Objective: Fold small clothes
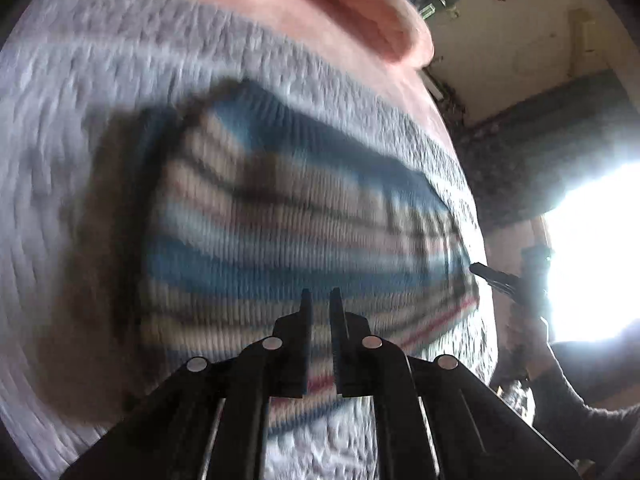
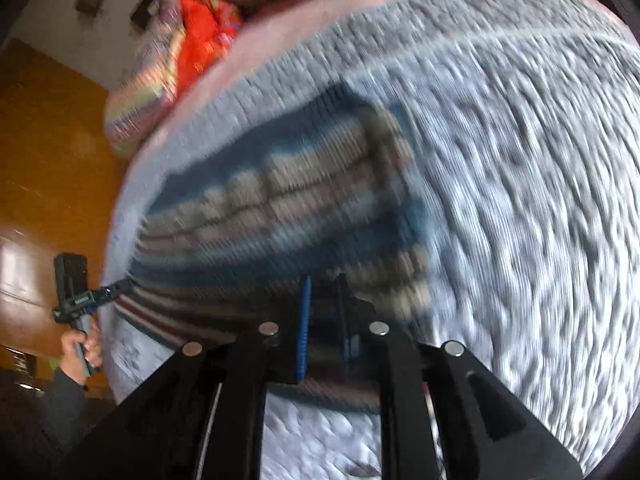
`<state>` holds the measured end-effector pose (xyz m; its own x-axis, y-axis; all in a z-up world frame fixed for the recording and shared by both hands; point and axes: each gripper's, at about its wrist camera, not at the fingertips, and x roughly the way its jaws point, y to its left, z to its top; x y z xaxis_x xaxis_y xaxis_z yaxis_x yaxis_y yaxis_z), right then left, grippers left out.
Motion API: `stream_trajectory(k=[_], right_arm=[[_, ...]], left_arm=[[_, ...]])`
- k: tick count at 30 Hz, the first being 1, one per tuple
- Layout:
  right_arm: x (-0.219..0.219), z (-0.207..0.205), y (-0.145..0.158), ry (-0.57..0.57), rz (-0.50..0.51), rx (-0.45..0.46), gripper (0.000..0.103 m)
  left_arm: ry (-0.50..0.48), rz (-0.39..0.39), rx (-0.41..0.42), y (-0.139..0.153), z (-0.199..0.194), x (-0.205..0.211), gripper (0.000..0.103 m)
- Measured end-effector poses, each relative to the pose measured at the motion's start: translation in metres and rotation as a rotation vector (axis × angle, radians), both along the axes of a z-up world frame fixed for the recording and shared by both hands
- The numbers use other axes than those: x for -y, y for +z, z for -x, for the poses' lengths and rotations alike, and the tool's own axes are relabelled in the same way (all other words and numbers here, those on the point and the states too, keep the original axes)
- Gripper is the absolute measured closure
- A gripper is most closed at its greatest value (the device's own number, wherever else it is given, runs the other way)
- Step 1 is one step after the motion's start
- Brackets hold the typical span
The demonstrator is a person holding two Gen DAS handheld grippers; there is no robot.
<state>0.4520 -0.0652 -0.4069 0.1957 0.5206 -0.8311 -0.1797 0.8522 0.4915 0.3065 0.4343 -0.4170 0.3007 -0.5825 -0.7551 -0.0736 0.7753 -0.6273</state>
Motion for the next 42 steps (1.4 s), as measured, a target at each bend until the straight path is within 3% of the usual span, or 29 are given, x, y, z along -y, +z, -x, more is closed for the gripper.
stream_trajectory(k=[2,3,5,7,9,10,13,15,16,17,19,20,21,22,25,27,32,42], right_arm=[[0.004,0.005,-0.016,0.006,0.055,0.003,0.100],[0.004,0.005,-0.019,0.007,0.076,0.013,0.103],[0.002,0.006,-0.009,-0.016,0.061,0.000,0.096],[0.002,0.015,0.010,-0.013,0.047,0.043,0.082],[0.010,0.024,0.014,-0.034,0.044,0.048,0.082],[0.015,0.028,0.005,-0.051,0.071,0.024,0.084],[0.023,0.031,-0.021,-0.060,0.165,-0.006,0.086],[0.017,0.035,-0.009,-0.054,0.202,0.024,0.083],[0.011,0.038,-0.001,-0.041,0.228,0.051,0.081],[-0.002,0.042,0.013,-0.013,0.281,0.103,0.077],[-0.029,0.054,0.034,0.056,0.381,0.202,0.057],[-0.049,0.066,0.046,0.112,0.421,0.263,0.053],[-0.069,0.074,0.052,0.163,0.445,0.306,0.041],[-0.088,0.086,0.056,0.217,0.465,0.344,0.030],[-0.167,0.132,0.056,0.423,0.514,0.480,0.019],[-0.208,0.154,0.054,0.509,0.525,0.546,0.015],[-0.302,0.199,0.033,0.694,0.555,0.674,0.014],[-0.388,0.206,-0.014,0.810,0.684,0.787,0.014]], left_arm=[[0.010,-0.024,-0.023,-0.019,0.007,-0.003,0.101],[0.033,0.002,-0.028,-0.023,0.011,-0.006,0.101],[0.063,0.034,-0.022,-0.015,0.015,-0.009,0.098],[0.066,0.064,0.021,0.000,0.022,-0.009,0.086],[0.077,0.023,0.033,0.005,0.031,-0.012,0.083],[0.097,-0.011,0.004,-0.003,0.033,-0.018,0.083],[0.125,-0.001,-0.053,-0.022,0.038,-0.028,0.096],[0.122,0.040,-0.051,-0.016,0.043,-0.034,0.085],[0.125,0.084,-0.032,-0.007,0.048,-0.043,0.069],[0.132,0.101,-0.022,-0.003,0.052,-0.050,0.053],[0.158,0.136,-0.004,0.008,0.056,-0.074,0.047],[0.167,0.127,-0.009,0.010,0.057,-0.083,0.038],[0.186,0.083,-0.019,0.013,0.056,-0.095,0.031],[0.208,0.036,-0.024,0.015,0.052,-0.106,0.026],[0.226,0.064,-0.043,0.013,0.030,-0.132,0.026],[0.235,0.078,-0.055,0.009,0.013,-0.141,0.025],[0.237,0.161,-0.090,-0.013,-0.021,-0.154,0.023],[0.096,0.221,-0.074,-0.041,-0.088,-0.119,0.024]])
